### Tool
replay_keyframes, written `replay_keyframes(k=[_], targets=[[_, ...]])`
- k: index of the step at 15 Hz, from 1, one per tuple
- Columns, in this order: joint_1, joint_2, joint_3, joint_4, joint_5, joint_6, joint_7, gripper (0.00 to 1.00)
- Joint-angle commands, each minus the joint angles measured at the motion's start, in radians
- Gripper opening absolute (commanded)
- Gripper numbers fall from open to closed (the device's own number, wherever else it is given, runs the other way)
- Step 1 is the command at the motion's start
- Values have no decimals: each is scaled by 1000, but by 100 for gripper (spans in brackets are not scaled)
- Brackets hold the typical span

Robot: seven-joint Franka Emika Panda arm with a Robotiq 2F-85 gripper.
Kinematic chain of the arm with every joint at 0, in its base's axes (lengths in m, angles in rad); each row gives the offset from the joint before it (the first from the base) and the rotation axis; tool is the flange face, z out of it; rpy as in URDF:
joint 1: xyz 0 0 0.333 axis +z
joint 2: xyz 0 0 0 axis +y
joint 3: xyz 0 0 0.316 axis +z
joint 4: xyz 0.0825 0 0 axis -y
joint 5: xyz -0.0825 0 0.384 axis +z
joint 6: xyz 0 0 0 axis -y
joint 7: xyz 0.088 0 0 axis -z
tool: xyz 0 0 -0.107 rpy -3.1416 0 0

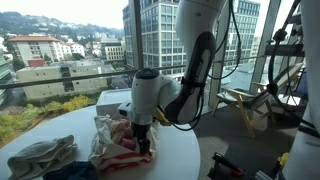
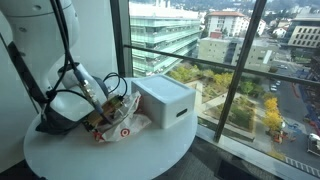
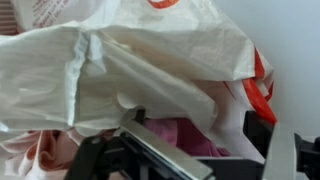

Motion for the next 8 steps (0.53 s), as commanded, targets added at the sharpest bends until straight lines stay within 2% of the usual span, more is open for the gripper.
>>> replay_keyframes(k=[1, 3, 4, 5, 8], targets=[[13, 37, -5, 27, -12, -24, -2, 100], [15, 45, -5, 29, -11, -45, -1, 100], [15, 47, -3, 29, -9, -54, -3, 93], [15, 49, -2, 29, -7, -58, -2, 75], [21, 43, 0, 27, -9, -86, -1, 51]])
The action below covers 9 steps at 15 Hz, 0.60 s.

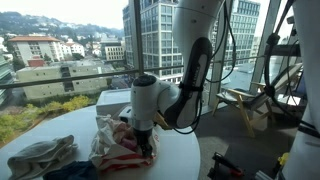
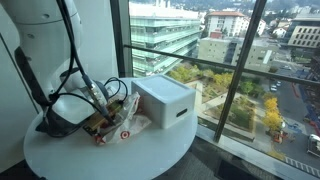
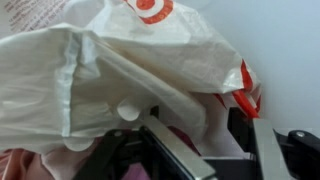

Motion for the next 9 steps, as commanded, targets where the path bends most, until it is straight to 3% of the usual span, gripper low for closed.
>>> replay_keyframes(k=[1, 6, 9], targets=[[14, -4, 0, 11, -9, -33, -1, 42], [17, 2, -1, 15, -8, -52, 0, 6], [20, -15, 3, 8, -4, -69, 0, 0]])
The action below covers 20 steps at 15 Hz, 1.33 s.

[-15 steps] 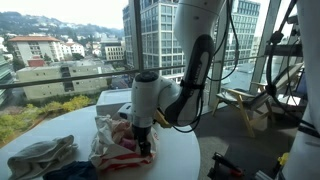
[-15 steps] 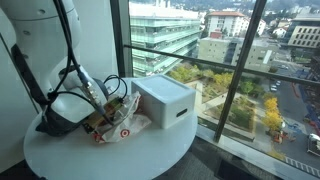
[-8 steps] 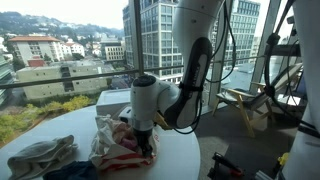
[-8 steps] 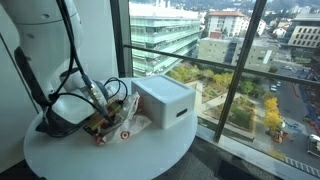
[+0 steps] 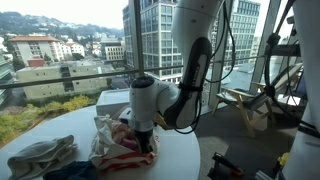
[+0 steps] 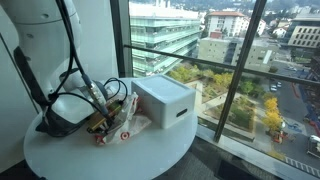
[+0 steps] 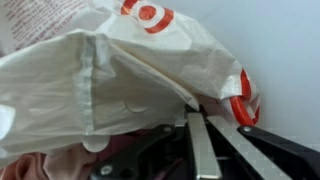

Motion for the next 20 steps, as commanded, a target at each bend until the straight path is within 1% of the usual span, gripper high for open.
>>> replay_keyframes(k=[1, 2, 5, 6, 7, 8, 11, 12, 13, 14, 17, 18, 20], targets=[[12, -24, 5, 2, 1, -30, 1, 0], [12, -42, 7, -5, -1, -26, 6, 3], [2, -85, 32, -28, 16, -2, -10, 4], [2, -85, 35, -24, 15, -4, -11, 15], [1, -82, 39, -19, 17, -6, -12, 29], [-4, -69, 45, -13, 26, -8, -28, 31], [-7, -51, 51, -4, 38, -17, -42, 53], [-8, -50, 54, -6, 47, -24, -53, 62], [49, -53, 0, -11, 91, -13, -87, 69], [52, -49, 0, -10, 113, -19, -106, 77], [74, -27, -13, 3, 175, -32, -178, 98], [79, -20, -15, 6, 194, -35, -198, 100], [86, -9, -20, 12, 231, -45, -235, 100]])
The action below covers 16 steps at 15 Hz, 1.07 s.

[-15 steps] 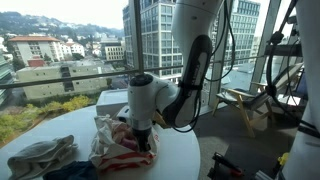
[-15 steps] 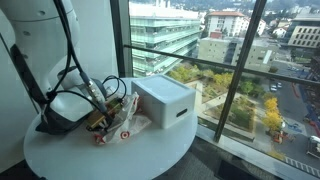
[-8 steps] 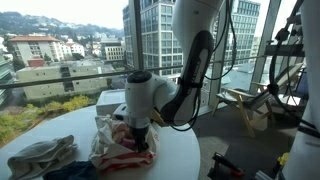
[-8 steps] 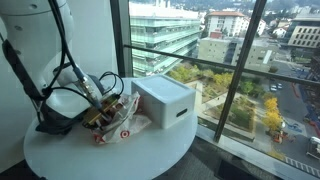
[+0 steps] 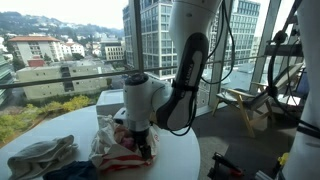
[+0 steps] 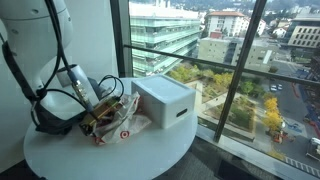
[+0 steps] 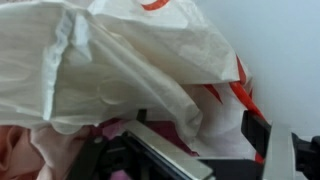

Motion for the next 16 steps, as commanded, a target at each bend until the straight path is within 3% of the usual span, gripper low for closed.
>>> replay_keyframes(k=[1, 13, 14, 15, 16], targets=[[28, 21, -18, 23, 77, -25, -83, 100], [13, 66, -3, 30, 232, -41, -299, 100], [17, 65, -7, 31, 228, -48, -310, 90], [21, 66, -9, 36, 226, -51, -317, 75], [23, 63, -11, 37, 225, -54, -321, 68]])
